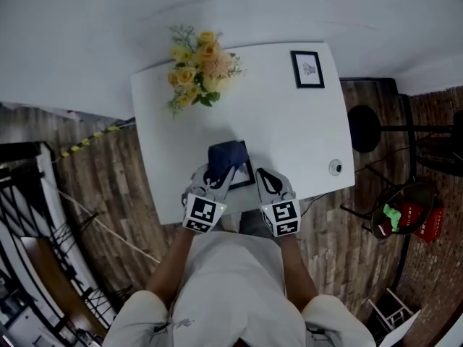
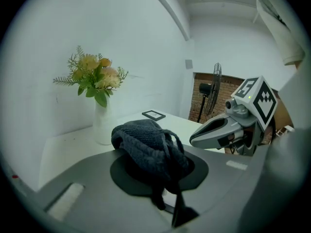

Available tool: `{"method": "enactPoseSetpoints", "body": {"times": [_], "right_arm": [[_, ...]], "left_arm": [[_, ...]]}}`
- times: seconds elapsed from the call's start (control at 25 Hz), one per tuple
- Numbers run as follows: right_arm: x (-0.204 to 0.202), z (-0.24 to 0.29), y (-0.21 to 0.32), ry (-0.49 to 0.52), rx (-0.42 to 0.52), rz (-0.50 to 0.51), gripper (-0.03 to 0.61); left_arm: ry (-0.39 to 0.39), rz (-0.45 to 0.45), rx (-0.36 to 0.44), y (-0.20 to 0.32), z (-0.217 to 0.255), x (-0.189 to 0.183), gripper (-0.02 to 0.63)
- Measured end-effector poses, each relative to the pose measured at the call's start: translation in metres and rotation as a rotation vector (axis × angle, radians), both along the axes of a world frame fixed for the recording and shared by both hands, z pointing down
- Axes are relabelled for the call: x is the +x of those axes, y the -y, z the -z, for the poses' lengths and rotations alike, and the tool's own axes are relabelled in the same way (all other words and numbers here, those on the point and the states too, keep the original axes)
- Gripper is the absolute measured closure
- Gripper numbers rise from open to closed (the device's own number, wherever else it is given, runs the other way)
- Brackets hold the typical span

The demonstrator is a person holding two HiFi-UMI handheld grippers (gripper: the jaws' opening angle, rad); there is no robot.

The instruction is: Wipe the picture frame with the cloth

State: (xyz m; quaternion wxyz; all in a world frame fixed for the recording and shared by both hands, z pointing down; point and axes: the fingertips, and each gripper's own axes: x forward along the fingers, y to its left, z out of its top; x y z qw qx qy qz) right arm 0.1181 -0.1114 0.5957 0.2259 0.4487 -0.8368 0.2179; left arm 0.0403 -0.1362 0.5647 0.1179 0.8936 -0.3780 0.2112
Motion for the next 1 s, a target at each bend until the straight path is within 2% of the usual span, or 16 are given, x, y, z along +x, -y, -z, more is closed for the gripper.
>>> {"method": "enactPoseSetpoints", "body": {"times": [0.48, 0.64, 1.0], "right_arm": [[-0.009, -0.053, -0.005, -0.01, -0.098, 0.087, 0.544], [-0.008, -0.065, -0.004, -0.012, -0.123, 0.088, 0.537], [-0.015, -0.082, -0.01, -0.016, -0.172, 0.141, 0.497]], "left_arm": [[0.021, 0.024, -0.039, 0.008, -0.034, 0.023, 0.528], [0.026, 0.031, -0.057, 0.01, -0.044, 0.029, 0.528], [0.048, 0.01, -0.098, 0.012, -0.069, 0.045, 0.528]]}}
